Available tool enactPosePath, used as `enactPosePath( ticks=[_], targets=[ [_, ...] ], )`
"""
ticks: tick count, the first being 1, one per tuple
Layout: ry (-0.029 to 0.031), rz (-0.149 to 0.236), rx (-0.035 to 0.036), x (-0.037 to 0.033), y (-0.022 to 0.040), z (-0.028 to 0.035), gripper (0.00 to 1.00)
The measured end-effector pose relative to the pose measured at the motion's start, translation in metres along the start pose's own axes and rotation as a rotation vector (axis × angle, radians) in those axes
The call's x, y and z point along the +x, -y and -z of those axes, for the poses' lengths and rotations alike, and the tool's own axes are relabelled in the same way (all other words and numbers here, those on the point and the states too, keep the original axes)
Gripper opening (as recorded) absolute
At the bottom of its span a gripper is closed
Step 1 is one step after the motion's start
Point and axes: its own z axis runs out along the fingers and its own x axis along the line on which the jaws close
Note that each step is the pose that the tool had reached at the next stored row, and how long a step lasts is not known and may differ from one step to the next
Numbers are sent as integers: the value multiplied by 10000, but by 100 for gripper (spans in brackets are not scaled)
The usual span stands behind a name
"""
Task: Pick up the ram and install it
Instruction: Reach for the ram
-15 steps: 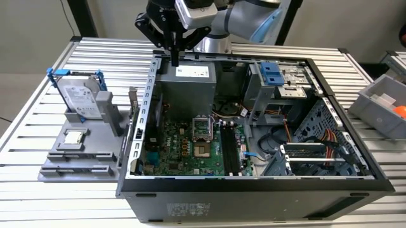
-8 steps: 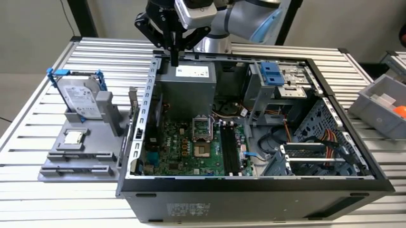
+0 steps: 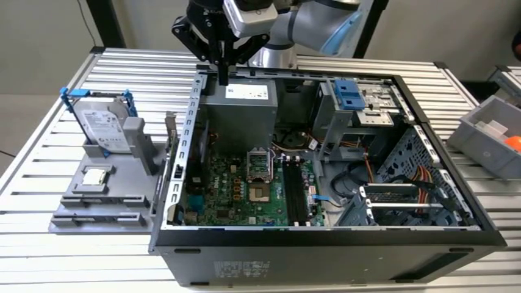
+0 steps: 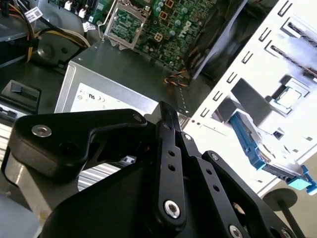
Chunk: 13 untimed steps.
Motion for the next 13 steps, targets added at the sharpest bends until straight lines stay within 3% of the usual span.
enactPosePath(
  ticks=[13],
  targets=[
    [-11,0,1,111,8,1,0]
  ],
)
